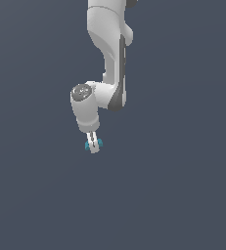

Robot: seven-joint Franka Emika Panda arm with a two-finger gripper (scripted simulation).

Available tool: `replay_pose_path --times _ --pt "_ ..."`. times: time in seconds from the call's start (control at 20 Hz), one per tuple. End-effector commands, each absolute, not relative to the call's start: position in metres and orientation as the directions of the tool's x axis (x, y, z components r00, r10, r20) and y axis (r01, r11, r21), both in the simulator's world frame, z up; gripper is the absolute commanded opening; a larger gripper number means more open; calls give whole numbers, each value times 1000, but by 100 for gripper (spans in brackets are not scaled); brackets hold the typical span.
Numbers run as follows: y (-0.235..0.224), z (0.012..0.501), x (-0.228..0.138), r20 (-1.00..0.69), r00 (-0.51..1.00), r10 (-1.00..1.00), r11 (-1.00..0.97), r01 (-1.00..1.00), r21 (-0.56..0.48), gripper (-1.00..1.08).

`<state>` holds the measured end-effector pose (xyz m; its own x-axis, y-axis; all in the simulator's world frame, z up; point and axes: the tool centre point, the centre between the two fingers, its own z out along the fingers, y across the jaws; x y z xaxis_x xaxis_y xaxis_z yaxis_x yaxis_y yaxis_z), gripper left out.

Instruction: Pick up the object and move it to a goal position.

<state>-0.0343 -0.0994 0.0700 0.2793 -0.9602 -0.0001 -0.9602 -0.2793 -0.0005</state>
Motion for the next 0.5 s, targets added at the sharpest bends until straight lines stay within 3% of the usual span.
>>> replay_pose_path --times 0.0,0.45 --pt "-99 64 -35 0 279 -960 -279 -960 0 100" --pt "-100 26 -35 0 274 -962 -274 -962 0 100"
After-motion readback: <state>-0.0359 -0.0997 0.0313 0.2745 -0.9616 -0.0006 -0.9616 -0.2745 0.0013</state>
